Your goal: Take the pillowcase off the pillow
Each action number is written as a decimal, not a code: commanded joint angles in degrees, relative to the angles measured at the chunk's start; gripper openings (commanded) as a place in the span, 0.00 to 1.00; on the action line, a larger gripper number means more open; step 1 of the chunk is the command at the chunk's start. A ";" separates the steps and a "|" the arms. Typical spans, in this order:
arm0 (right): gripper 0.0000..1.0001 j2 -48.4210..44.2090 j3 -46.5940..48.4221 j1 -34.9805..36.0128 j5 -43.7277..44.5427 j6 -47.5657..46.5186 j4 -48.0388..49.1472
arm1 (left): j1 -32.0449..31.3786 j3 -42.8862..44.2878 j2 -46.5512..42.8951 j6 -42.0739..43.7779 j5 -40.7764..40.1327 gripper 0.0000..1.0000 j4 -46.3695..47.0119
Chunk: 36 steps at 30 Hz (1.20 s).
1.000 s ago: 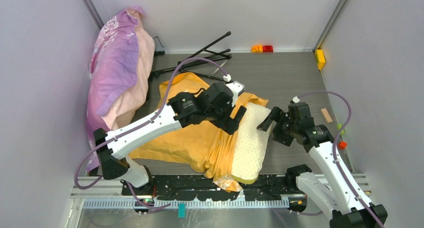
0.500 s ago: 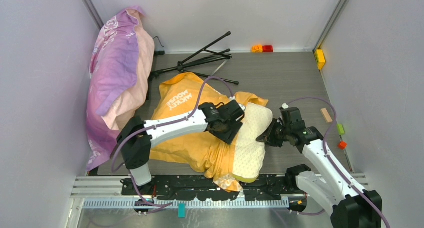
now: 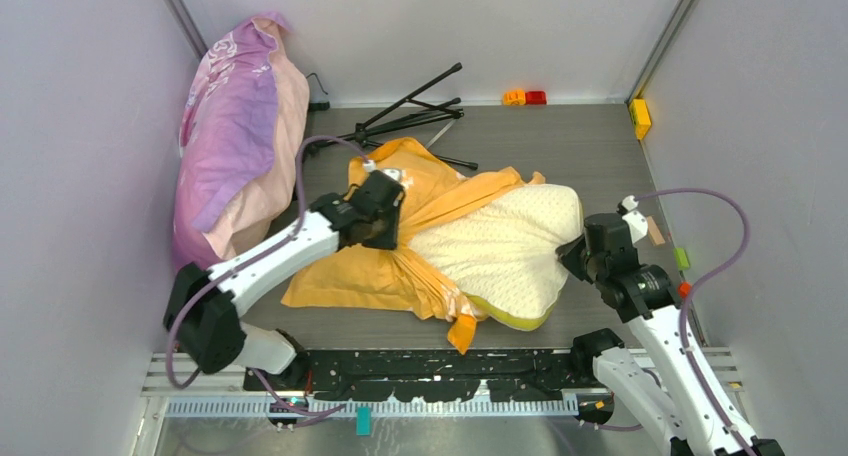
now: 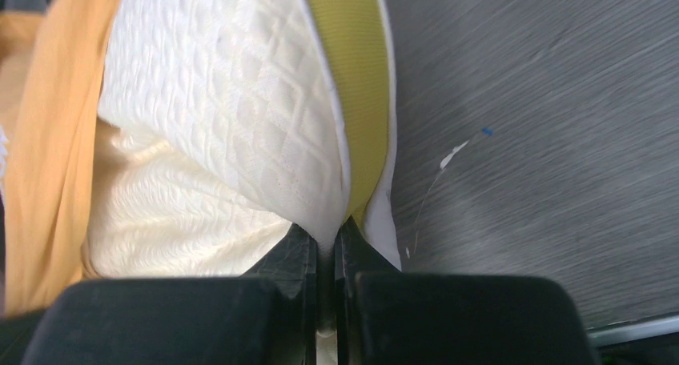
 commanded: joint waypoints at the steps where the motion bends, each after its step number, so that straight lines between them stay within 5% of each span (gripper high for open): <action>1: 0.00 -2.45 6.23 -1.03 25.00 -1.21 -0.51 | 8.67 -6.83 -9.34 -0.34 -0.64 0.29 2.58; 4: 0.00 -0.56 7.78 -0.94 20.55 -7.10 2.96 | 10.48 -9.92 -12.66 -0.74 2.87 0.28 5.84; 7: 0.00 3.24 9.43 -0.99 6.62 -13.49 6.50 | 10.44 -11.04 -14.10 -0.01 10.46 0.34 8.82; 11: 0.00 8.21 11.85 -0.98 -9.93 -12.84 10.79 | 10.21 -7.90 -14.52 1.60 18.34 0.60 7.83; 16: 0.00 12.29 15.46 -0.98 -13.77 -5.87 18.04 | -7.22 -2.42 -19.85 1.82 -4.14 0.80 2.22; 24: 0.00 14.81 17.35 -0.96 -15.03 4.07 30.72 | -19.49 -8.01 -23.88 -10.83 -0.65 0.82 10.05; 36: 0.00 16.86 19.87 -0.94 -18.73 5.40 32.57 | -27.23 -17.90 -20.21 -28.51 8.53 0.87 28.70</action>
